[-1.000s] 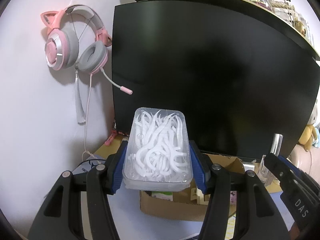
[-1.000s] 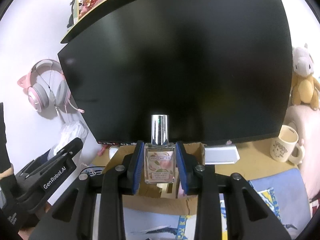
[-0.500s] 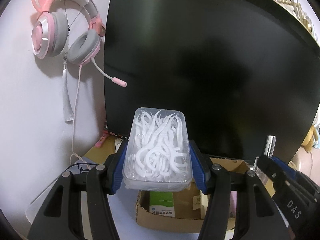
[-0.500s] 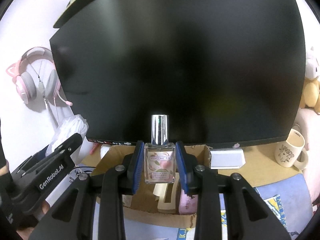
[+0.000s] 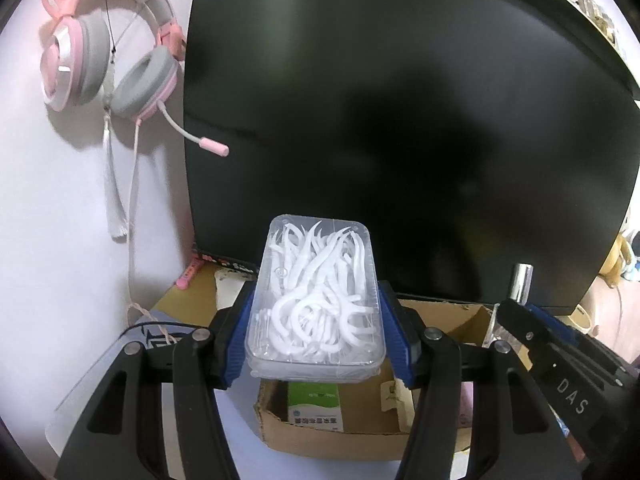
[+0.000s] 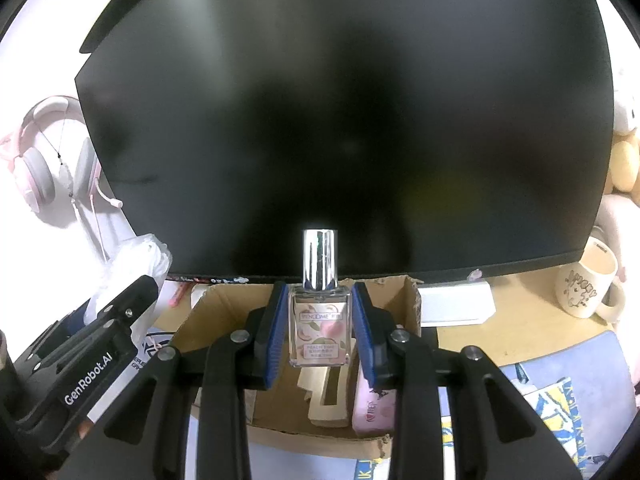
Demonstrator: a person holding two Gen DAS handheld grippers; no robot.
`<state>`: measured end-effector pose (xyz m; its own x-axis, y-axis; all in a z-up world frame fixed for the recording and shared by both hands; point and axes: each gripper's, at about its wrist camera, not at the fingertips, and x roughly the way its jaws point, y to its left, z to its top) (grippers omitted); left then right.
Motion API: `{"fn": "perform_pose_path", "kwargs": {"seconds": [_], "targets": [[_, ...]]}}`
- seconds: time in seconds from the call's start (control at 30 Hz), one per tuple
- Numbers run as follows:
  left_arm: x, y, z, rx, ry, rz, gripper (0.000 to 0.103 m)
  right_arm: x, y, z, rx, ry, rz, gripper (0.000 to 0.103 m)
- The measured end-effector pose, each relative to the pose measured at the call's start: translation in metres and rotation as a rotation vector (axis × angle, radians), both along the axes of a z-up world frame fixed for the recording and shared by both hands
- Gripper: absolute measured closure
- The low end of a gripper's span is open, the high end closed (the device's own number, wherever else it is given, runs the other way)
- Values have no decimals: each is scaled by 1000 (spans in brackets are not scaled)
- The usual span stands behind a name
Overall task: Organize objects
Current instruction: 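Carry the floss-pick container and perfume bottle over the cardboard box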
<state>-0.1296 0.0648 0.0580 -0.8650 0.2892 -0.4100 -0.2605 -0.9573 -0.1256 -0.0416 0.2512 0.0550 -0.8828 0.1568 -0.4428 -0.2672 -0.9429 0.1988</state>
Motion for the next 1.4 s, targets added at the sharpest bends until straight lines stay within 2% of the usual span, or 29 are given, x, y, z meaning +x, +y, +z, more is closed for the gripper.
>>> {"fn": "perform_pose_path", "kwargs": {"seconds": [0.1,0.3,0.5,0.73,0.93,1.23,1.4], "targets": [[-5,2,-5,-5,-13,-12,46,-3,-1,-4,1,-11,5,69],[-17,-2,-14,45,-45,-74,46,-12,-3,-13,5,-34,16,69],[-24,10,-25,43,-90,-95,46,-20,-5,-21,36,-74,17,69],[-32,24,-35,-8,-138,-76,46,-26,-5,-32,57,-115,24,69],[-43,25,-41,-71,-178,-9,46,-33,-2,-40,51,-144,24,69],[-44,28,-46,-143,-167,51,46,-39,5,-52,34,-172,26,69],[-44,39,-50,-204,-163,44,46,-39,3,-56,52,-188,27,69]]}}
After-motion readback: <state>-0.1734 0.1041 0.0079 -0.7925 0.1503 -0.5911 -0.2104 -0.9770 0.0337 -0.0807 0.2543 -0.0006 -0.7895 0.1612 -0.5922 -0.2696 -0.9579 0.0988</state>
